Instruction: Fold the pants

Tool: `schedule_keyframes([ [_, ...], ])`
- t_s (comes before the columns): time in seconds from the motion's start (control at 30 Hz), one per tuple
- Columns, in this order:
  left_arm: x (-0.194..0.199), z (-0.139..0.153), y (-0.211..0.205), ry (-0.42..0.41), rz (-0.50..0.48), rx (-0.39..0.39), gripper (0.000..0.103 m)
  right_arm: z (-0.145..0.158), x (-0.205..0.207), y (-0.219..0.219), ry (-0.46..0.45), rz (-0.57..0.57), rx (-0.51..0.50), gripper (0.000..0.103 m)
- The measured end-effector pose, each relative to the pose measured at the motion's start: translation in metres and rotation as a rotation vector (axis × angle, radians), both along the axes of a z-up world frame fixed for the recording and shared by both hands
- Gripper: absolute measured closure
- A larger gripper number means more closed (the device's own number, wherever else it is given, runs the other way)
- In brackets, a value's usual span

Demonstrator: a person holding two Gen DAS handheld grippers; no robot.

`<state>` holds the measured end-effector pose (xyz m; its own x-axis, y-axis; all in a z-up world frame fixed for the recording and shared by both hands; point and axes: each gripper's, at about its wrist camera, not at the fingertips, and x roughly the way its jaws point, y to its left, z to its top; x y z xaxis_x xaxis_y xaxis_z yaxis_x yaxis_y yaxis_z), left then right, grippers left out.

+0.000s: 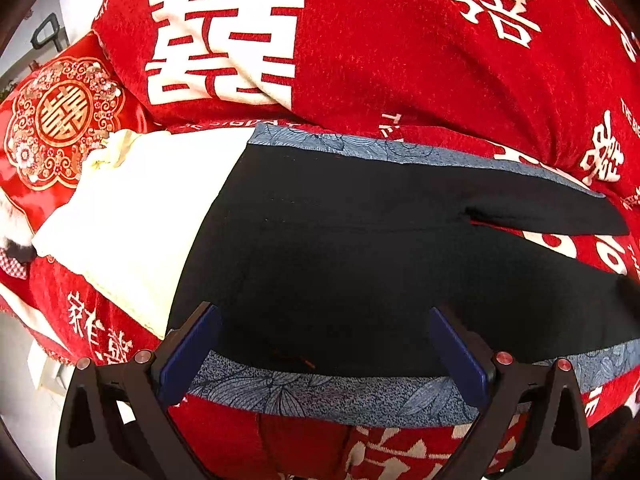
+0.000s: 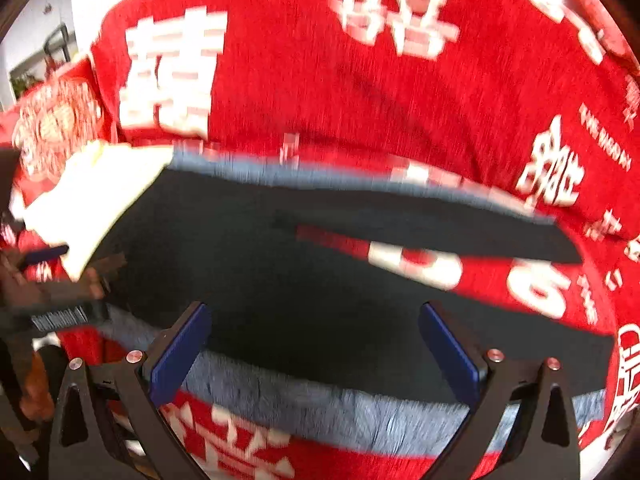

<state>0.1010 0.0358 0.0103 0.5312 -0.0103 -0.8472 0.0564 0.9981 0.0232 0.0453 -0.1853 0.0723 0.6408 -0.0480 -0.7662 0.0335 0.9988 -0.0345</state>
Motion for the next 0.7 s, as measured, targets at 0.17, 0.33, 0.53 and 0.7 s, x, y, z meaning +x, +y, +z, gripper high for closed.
schedule_keyframes([
  [0.17, 0.012, -0.016, 0.004, 0.038, 0.01, -0.001, 0.0, -0.014, 0.029, 0.01, 0.013, 0.224, -0.007, 0.0],
  [0.33, 0.028, -0.033, 0.007, 0.079, 0.018, -0.01, 0.0, -0.037, 0.079, 0.005, 0.163, 0.244, -0.045, 0.0],
  [0.53, 0.05, -0.048, 0.004, 0.11, 0.031, -0.006, 0.0, -0.04, 0.134, 0.001, 0.149, 0.276, 0.01, 0.0],
  [0.7, 0.066, -0.056, -0.001, 0.13, 0.022, 0.006, 0.0, -0.058, 0.17, 0.002, 0.201, 0.337, 0.002, 0.0],
])
